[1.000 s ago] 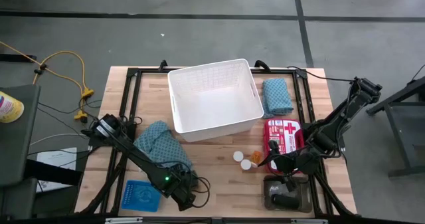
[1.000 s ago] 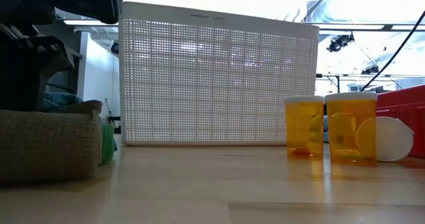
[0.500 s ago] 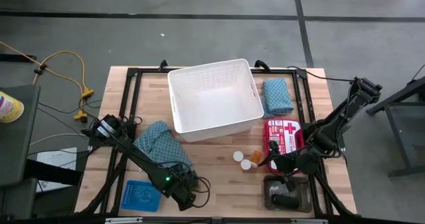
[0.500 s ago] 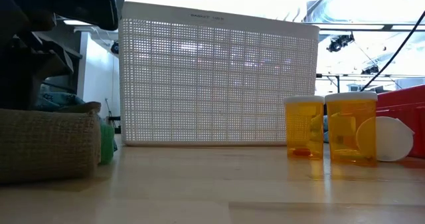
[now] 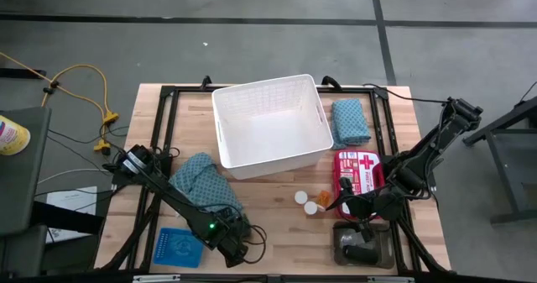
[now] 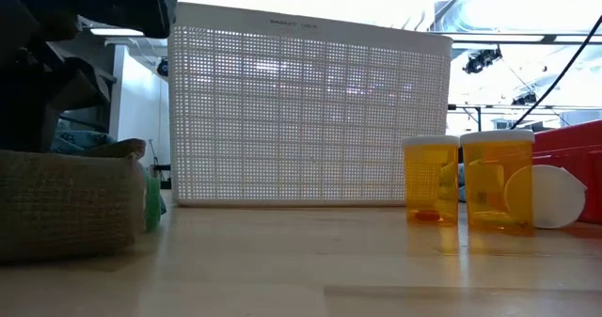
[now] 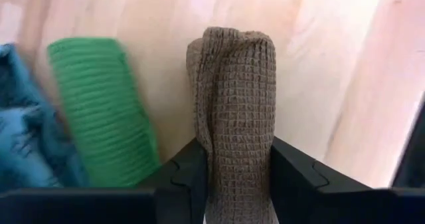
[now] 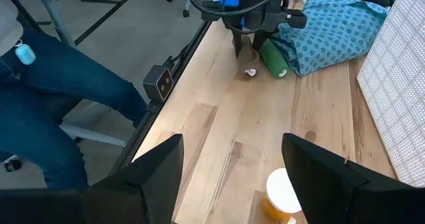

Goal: Pick & place medical supplies in basket/bin
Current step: Put the brown bandage into the black bin

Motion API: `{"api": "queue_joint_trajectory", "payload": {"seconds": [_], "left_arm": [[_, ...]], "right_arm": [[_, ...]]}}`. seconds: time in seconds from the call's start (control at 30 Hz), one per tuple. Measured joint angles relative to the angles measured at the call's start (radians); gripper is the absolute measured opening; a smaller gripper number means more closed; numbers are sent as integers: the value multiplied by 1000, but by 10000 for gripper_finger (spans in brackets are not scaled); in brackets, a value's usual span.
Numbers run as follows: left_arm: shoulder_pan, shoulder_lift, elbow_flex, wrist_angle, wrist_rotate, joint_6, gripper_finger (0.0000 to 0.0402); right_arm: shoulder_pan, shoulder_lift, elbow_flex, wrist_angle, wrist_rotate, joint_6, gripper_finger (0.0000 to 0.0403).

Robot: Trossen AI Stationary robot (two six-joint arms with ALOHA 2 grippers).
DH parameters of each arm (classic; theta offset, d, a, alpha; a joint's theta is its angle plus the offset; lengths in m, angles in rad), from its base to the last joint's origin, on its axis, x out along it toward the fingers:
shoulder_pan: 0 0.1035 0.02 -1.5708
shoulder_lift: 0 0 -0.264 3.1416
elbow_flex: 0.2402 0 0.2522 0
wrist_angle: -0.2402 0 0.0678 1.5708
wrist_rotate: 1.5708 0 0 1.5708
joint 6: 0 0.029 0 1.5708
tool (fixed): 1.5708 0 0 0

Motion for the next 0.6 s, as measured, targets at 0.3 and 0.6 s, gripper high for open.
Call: {"api": "queue_joint_trajectory", "payload": {"seconds": [0.3, 0.6], "left_arm": [[37, -76, 0, 92, -52, 129, 118], [83, -151, 0, 295, -110, 376, 118]], "right_arm": [[0, 0, 0, 0, 0, 0, 243], [0, 0, 0, 0, 0, 0, 243]]}}
